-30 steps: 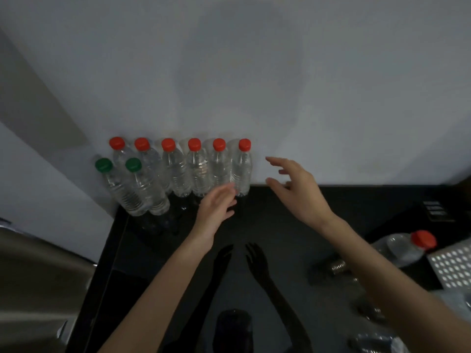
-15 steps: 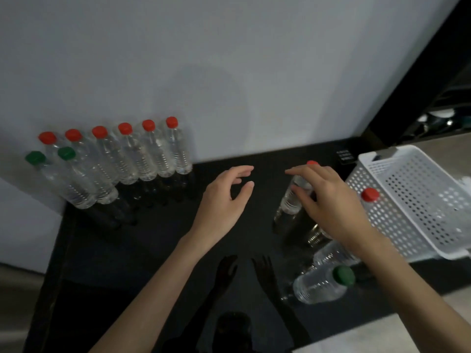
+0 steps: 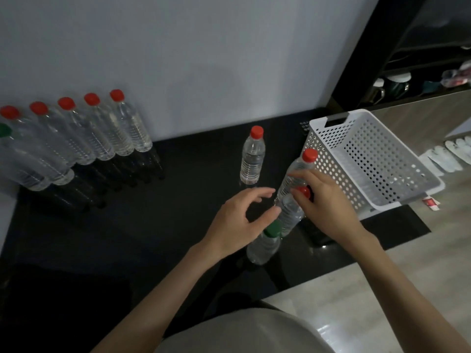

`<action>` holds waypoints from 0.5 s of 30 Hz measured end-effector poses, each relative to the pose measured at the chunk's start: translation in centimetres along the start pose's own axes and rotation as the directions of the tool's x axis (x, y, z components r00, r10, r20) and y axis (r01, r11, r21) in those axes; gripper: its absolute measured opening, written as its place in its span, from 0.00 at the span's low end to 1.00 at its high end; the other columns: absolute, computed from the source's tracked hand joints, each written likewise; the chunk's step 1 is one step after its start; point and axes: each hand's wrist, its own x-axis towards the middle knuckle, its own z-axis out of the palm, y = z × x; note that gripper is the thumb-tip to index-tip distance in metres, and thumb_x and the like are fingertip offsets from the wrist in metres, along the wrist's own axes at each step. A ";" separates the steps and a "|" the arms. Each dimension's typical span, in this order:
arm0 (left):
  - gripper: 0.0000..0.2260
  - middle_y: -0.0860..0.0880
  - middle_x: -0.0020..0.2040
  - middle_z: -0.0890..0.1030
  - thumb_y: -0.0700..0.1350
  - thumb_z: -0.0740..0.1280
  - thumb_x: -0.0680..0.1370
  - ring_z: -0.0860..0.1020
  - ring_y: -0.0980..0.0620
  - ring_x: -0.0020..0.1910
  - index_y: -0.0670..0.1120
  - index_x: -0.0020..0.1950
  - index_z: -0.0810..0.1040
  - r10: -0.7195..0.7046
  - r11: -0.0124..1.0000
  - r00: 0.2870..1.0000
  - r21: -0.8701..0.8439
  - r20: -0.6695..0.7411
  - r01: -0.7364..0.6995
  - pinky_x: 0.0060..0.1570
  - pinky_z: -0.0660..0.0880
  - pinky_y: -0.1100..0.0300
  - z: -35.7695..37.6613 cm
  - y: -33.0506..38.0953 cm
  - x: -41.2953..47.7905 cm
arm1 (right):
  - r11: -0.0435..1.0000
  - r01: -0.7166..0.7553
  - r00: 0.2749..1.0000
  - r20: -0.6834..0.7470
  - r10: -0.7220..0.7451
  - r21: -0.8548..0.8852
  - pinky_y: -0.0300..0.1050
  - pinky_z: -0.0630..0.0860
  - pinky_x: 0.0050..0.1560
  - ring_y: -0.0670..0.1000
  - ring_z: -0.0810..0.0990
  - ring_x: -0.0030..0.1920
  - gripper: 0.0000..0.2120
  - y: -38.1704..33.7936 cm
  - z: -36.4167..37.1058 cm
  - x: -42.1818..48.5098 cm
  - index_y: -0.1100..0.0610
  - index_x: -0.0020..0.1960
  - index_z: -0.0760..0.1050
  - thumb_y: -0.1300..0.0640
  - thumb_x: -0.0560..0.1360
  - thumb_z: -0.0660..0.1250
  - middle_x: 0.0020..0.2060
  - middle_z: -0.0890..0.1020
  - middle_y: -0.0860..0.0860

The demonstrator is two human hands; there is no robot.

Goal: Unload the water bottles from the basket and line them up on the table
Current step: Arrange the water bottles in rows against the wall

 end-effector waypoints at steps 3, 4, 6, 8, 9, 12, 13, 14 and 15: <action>0.25 0.62 0.61 0.77 0.64 0.67 0.72 0.75 0.63 0.60 0.58 0.67 0.73 -0.031 0.991 0.997 0.132 0.076 0.021 0.59 0.75 0.60 2.0 -0.8 -0.6 | 0.998 -0.030 0.998 0.050 0.027 0.048 0.52 0.78 0.50 0.52 0.79 0.53 0.17 1.4 1.4 -0.5 0.53 0.64 0.74 0.53 0.76 0.67 0.55 0.79 0.51; 0.26 0.62 0.60 0.77 0.65 0.69 0.71 0.75 0.63 0.60 0.59 0.67 0.73 -0.050 0.986 0.995 0.164 0.085 0.035 0.59 0.75 0.59 2.7 -1.3 -0.8 | 0.996 -0.044 0.997 0.066 0.040 0.073 0.51 0.78 0.51 0.52 0.80 0.53 0.17 1.8 1.8 -0.6 0.53 0.64 0.74 0.52 0.76 0.67 0.56 0.80 0.51; 0.28 0.62 0.60 0.77 0.65 0.72 0.68 0.75 0.63 0.61 0.60 0.66 0.72 -0.093 0.978 0.992 0.192 0.082 0.076 0.60 0.75 0.57 3.9 -2.2 -0.9 | 0.984 -0.086 0.993 0.095 0.072 0.153 0.51 0.79 0.51 0.52 0.81 0.53 0.20 2.4 2.5 -0.8 0.50 0.66 0.70 0.52 0.76 0.68 0.56 0.80 0.51; 0.29 0.63 0.61 0.77 0.63 0.75 0.67 0.75 0.63 0.61 0.61 0.65 0.72 -0.140 0.976 0.988 0.179 0.065 0.126 0.61 0.74 0.57 4.8 -3.0 -1.0 | 0.958 -0.139 0.987 0.119 0.112 0.251 0.51 0.80 0.50 0.50 0.82 0.50 0.23 2.5 3.0 -0.8 0.47 0.68 0.65 0.51 0.76 0.69 0.52 0.81 0.52; 0.29 0.63 0.60 0.77 0.61 0.76 0.66 0.75 0.63 0.60 0.61 0.64 0.71 -0.163 0.975 0.985 0.165 0.059 0.151 0.61 0.74 0.57 5.1 -3.2 -1.0 | 0.945 -0.152 0.985 0.128 0.119 0.290 0.50 0.81 0.50 0.48 0.82 0.49 0.25 2.6 3.1 -0.9 0.46 0.69 0.63 0.51 0.75 0.69 0.50 0.82 0.52; 0.31 0.64 0.57 0.77 0.59 0.79 0.62 0.76 0.63 0.57 0.61 0.61 0.70 -0.215 0.965 0.972 0.170 0.089 0.198 0.58 0.75 0.56 5.2 -3.9 -0.9 | 0.939 -0.131 0.984 0.154 0.085 0.319 0.48 0.81 0.51 0.48 0.82 0.49 0.33 2.9 3.3 -0.9 0.46 0.70 0.59 0.52 0.71 0.74 0.51 0.80 0.53; 0.31 0.64 0.55 0.77 0.59 0.79 0.61 0.76 0.63 0.55 0.61 0.60 0.69 -0.224 0.962 0.969 0.181 0.100 0.203 0.57 0.76 0.55 5.1 -4.2 -0.9 | 0.941 -0.123 0.983 0.166 0.073 0.316 0.47 0.81 0.53 0.48 0.82 0.51 0.35 3.1 3.3 -1.0 0.47 0.69 0.59 0.53 0.70 0.76 0.53 0.79 0.52; 0.31 0.63 0.53 0.77 0.58 0.80 0.60 0.77 0.62 0.54 0.61 0.58 0.69 -0.229 0.961 0.968 0.180 0.104 0.208 0.56 0.76 0.55 5.1 -4.5 -0.9 | 0.940 -0.124 0.981 0.181 0.068 0.318 0.47 0.80 0.54 0.49 0.81 0.52 0.37 3.2 3.3 -1.0 0.47 0.69 0.58 0.54 0.68 0.77 0.54 0.78 0.51; 0.31 0.63 0.52 0.78 0.57 0.80 0.59 0.77 0.62 0.53 0.61 0.57 0.70 -0.230 0.963 0.968 0.167 0.103 0.211 0.55 0.77 0.55 5.1 -4.9 -1.0 | 0.936 -0.131 0.979 0.194 0.069 0.327 0.48 0.80 0.54 0.48 0.81 0.52 0.38 3.4 3.4 -1.1 0.47 0.68 0.59 0.56 0.67 0.78 0.54 0.77 0.49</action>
